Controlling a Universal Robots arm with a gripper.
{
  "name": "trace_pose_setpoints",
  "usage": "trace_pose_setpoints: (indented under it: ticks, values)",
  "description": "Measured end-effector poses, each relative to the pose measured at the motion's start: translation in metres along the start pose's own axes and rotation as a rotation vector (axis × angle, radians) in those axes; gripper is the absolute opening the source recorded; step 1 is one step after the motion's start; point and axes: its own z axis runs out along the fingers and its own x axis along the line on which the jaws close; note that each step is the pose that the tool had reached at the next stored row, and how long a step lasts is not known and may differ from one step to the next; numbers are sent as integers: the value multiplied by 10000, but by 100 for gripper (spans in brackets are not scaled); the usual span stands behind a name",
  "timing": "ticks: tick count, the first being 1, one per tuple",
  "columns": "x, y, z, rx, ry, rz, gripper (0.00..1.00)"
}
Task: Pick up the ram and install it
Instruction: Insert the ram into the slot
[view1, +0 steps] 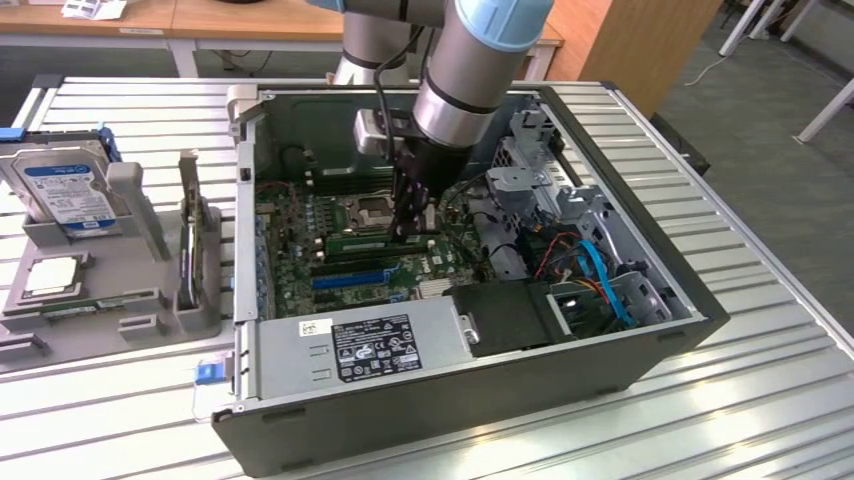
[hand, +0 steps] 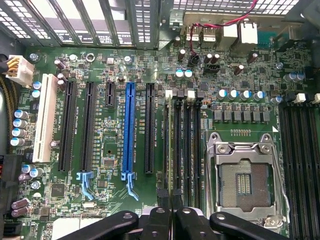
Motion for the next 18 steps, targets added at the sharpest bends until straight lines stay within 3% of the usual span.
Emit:
trace_pose_setpoints:
  ticks: [18]
  values:
    - [2,-2,41,3,-2,-1,13]
